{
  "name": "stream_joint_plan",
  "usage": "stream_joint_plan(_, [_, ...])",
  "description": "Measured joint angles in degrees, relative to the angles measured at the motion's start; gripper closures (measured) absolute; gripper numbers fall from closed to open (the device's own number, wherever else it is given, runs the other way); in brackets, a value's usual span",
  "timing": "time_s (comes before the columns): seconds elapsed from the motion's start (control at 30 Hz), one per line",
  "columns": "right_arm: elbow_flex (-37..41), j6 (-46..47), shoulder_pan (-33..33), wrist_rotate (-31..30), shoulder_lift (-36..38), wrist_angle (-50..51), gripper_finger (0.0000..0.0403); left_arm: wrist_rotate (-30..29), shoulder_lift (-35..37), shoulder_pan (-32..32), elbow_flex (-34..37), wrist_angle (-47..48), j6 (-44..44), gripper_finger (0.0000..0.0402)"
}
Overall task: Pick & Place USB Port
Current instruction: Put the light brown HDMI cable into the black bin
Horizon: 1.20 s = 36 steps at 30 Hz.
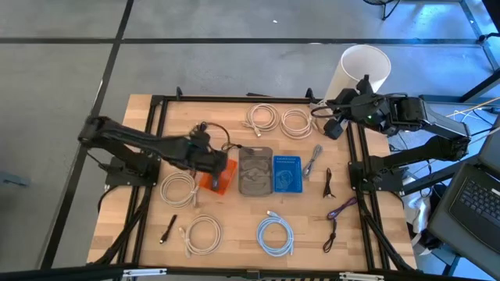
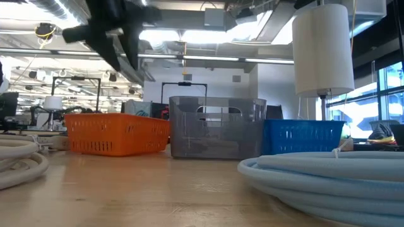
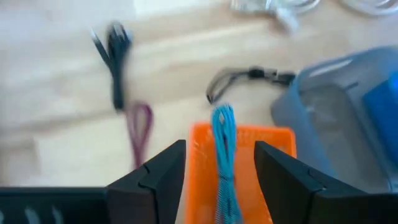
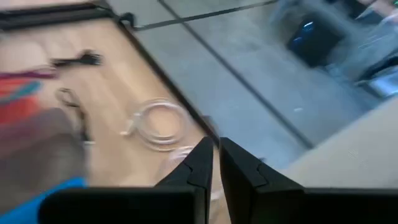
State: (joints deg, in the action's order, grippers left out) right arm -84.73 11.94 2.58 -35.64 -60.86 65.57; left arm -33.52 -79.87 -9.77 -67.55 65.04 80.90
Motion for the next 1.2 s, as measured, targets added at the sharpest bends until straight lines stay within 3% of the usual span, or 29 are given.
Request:
stream_joint_plan(0.23, [0.0,-1.2,2.3,18.5,-4.0,-5.5,0.0369,-6.7,10.8,4.2,0.0,-0.1,-15.2,0.0217])
stream_joint_plan(0.4, [0.0,-6.5,3.8,18.4,-10.9,-8.8,0.0337,-7.8,16.8,7.8,0.0,-0.6,-21.9,0.0217])
stream_joint_plan(0.57, [0.0,-9.4,7.5,18.3,-17.5,-11.7,0.0255,-7.5,21.0,10.0,0.0,-0.6,-28.3,0.0217])
stream_joint_plan(0.77, [0.0,-5.0,13.7,20.6,-24.0,-5.8,0.0174,-8.1,23.3,11.9,0.0,-0.6,-33.7,0.0217])
stream_joint_plan(0.93, [0.0,-1.2,18.2,24.5,-28.5,0.4,0.0158,-9.0,23.5,13.4,0.0,-0.6,-36.9,0.0217])
stream_joint_plan(1.2, [0.0,-5.4,21.8,28.4,-34.8,0.8,0.0167,-9.0,23.5,15.6,0.0,-0.6,-38.2,0.0217])
